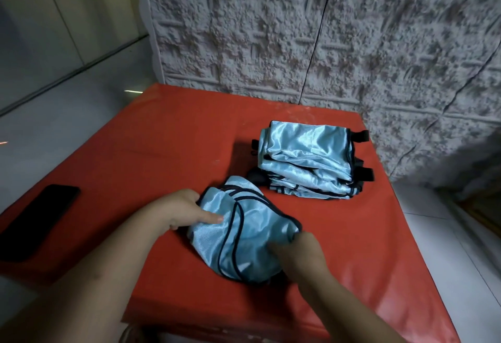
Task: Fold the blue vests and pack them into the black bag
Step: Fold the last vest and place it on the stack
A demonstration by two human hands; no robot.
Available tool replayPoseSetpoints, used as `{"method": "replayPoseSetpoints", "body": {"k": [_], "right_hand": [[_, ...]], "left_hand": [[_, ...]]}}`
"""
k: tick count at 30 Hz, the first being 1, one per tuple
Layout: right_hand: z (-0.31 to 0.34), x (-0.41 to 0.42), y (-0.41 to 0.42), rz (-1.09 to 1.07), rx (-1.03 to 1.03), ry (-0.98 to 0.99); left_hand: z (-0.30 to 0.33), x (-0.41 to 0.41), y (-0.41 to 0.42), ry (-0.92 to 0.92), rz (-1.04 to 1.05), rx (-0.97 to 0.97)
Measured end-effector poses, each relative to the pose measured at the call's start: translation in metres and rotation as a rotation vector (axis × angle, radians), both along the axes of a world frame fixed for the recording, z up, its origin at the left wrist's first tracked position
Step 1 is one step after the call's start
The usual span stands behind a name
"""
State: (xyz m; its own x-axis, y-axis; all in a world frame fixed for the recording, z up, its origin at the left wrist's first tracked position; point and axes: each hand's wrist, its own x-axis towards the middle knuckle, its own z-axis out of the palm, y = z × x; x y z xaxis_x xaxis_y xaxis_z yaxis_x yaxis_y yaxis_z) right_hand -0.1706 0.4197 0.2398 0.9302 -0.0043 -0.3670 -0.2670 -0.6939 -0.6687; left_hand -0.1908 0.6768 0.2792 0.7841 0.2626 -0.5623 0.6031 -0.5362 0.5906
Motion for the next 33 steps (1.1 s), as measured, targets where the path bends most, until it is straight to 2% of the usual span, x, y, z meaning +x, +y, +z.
{"method": "replayPoseSetpoints", "body": {"k": [2, 4, 8, 15, 19, 21, 25, 29, 33], "right_hand": [[0.003, 0.005, 0.004, 0.041, -0.116, -0.044], [0.004, 0.010, 0.008, 0.040, -0.116, -0.071], [0.010, 0.016, 0.011, -0.050, 0.221, -0.038], [0.009, 0.015, 0.003, 0.114, 0.433, 0.112], [0.006, 0.008, 0.014, 0.255, 0.059, -0.038], [0.004, 0.007, 0.017, 0.222, 0.035, -0.107], [0.006, 0.004, 0.013, 0.256, 0.264, -0.085], [0.012, 0.006, 0.014, 0.272, 0.447, -0.018], [0.030, 0.014, 0.017, 0.333, 0.442, -0.161]], "left_hand": [[0.001, -0.006, 0.001, 0.017, -0.003, -0.039], [-0.006, -0.008, 0.001, -0.013, 0.017, -0.051], [-0.017, -0.008, -0.012, -0.118, 0.123, -0.180], [-0.010, -0.003, -0.032, -0.228, 0.295, -0.379], [-0.016, -0.006, -0.028, -0.220, 0.259, -0.307], [-0.016, -0.011, -0.028, -0.181, 0.254, -0.350], [-0.011, -0.022, -0.023, -0.139, 0.318, -0.466], [-0.002, -0.033, -0.021, -0.176, 0.337, -0.538], [0.021, -0.040, -0.021, -0.314, 0.386, -0.609]]}}
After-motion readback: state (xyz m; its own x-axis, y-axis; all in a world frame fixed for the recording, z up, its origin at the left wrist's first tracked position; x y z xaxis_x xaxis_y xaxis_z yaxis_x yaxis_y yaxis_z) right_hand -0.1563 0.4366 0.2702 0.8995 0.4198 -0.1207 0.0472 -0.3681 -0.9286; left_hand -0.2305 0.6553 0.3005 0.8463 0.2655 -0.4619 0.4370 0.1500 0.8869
